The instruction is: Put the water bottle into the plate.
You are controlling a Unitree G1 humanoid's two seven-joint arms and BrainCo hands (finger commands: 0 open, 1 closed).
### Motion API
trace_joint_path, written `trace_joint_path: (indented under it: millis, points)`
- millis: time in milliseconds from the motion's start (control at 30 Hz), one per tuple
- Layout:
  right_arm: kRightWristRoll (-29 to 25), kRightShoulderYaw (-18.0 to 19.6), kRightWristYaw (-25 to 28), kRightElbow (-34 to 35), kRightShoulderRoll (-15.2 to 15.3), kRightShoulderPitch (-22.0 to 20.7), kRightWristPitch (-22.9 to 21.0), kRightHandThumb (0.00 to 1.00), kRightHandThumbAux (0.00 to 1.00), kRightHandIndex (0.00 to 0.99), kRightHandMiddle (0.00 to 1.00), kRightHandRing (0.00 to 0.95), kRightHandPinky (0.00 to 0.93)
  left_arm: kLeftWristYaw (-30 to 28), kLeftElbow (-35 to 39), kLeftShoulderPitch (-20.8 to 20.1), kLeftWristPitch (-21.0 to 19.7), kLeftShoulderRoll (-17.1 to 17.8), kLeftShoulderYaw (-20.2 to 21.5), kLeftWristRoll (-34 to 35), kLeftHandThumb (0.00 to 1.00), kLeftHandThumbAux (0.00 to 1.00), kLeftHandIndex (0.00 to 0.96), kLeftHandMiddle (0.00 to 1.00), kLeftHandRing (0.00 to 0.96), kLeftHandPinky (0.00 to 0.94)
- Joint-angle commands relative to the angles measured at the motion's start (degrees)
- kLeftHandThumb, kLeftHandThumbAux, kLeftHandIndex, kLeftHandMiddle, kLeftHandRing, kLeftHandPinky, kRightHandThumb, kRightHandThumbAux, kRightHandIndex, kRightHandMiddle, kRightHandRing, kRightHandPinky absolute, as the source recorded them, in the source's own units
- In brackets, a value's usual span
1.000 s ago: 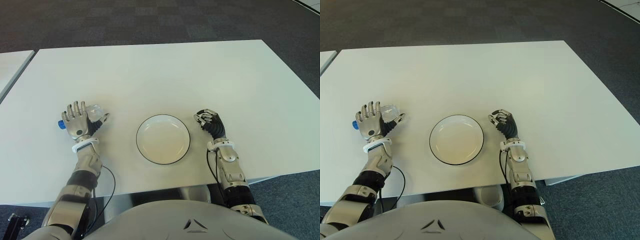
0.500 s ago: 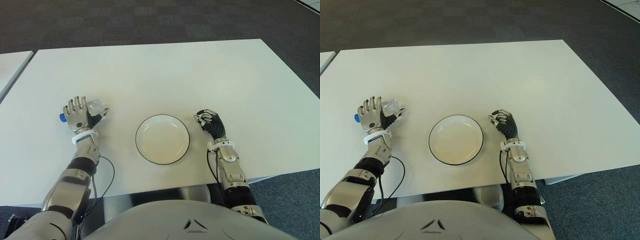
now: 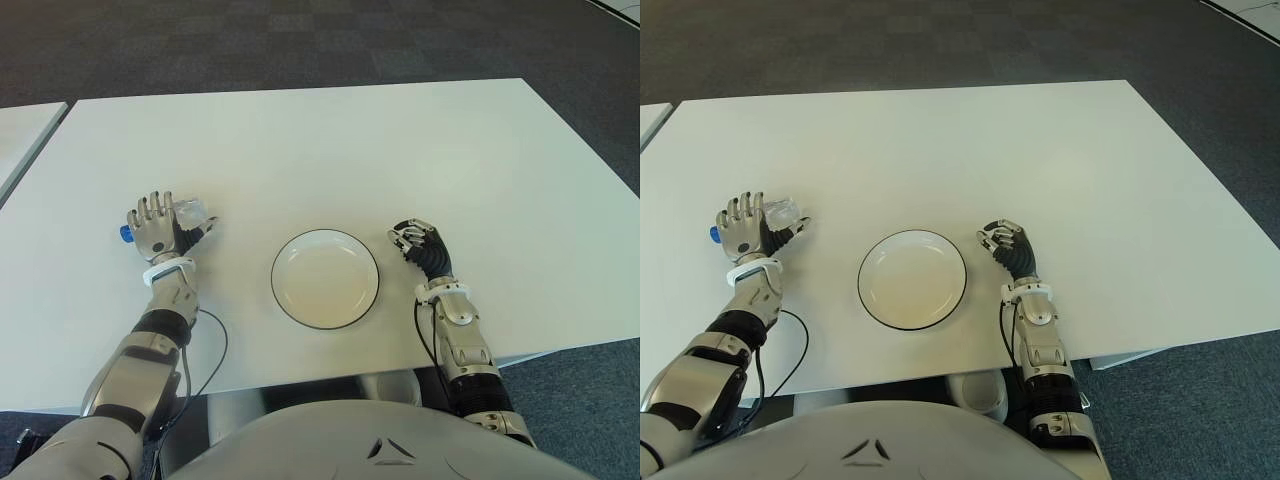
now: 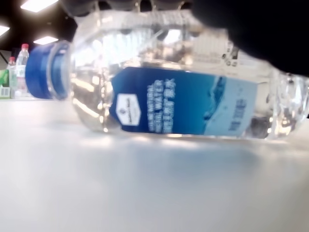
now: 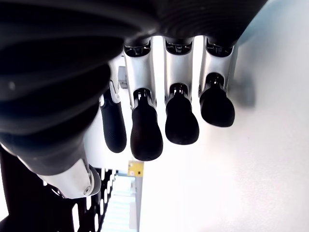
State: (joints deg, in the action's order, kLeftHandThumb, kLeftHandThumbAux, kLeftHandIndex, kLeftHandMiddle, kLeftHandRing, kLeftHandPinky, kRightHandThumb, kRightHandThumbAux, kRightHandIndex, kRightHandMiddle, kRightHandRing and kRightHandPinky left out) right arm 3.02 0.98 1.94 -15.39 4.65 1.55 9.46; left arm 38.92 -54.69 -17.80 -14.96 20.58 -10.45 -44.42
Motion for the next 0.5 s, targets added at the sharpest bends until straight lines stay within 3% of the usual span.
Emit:
trace_joint_path:
  millis: [33, 167, 233, 267, 333, 400, 500]
  points:
    - [0.1, -0.4, -0.1, -1.0, -0.2, 1.0, -2.1, 0.701, 0.732, 0.437, 0.757, 0.747, 0.745, -2.5, -5.2, 4.8, 1.9, -2.3, -0.7, 4.0, 0.684, 0.303, 0.018, 0.03, 0.04, 0.112]
    - [-0.2, -0.4, 0.1, -1.0, -0.4, 1.0, -2.1, 0.701, 0.731, 0.437, 0.757, 0.747, 0.744, -0.6, -5.1, 5.2, 4.0, -2.2, 0.0, 5.4, 0.725, 0.336, 0.119, 0.159, 0.185, 0.309]
    - [-0.3, -0.3, 0.2, -0.9, -0.4, 1.0, -2.1, 0.701, 0.731, 0.437, 0.755, 0.746, 0.744, -0.5, -4.0, 5.9, 4.3, -2.1, 0.4, 6.2, 0.765, 0.358, 0.265, 0.274, 0.311, 0.437]
    - [-0.3, -0.3, 0.2, -0.9, -0.4, 1.0, -2.1, 0.701, 0.731, 0.437, 0.755, 0.746, 0.744, -0.7, -2.7, 6.3, 3.8, -2.0, 0.6, 6.5, 0.773, 0.362, 0.299, 0.294, 0.334, 0.457]
    - [-0.4, -0.2, 0.3, -0.8, -0.4, 1.1, -2.0, 0.701, 0.731, 0.437, 0.755, 0.747, 0.75, -0.9, -1.4, 6.6, 3.0, -2.1, 0.7, 7.0, 0.752, 0.549, 0.38, 0.416, 0.447, 0.515]
    - [-0.5, -0.2, 0.3, -1.0, -0.4, 1.0, -1.9, 0.701, 0.731, 0.437, 0.755, 0.748, 0.751, -1.2, -1.0, 6.5, 2.1, -2.2, 0.9, 7.5, 0.746, 0.613, 0.409, 0.483, 0.511, 0.554]
    - [-0.4, -0.2, 0.3, -1.2, -0.3, 1.0, -1.5, 0.7, 0.731, 0.437, 0.755, 0.749, 0.751, -1.4, -0.6, 6.4, 0.9, -2.6, 1.2, 8.3, 0.821, 0.637, 0.436, 0.505, 0.612, 0.628]
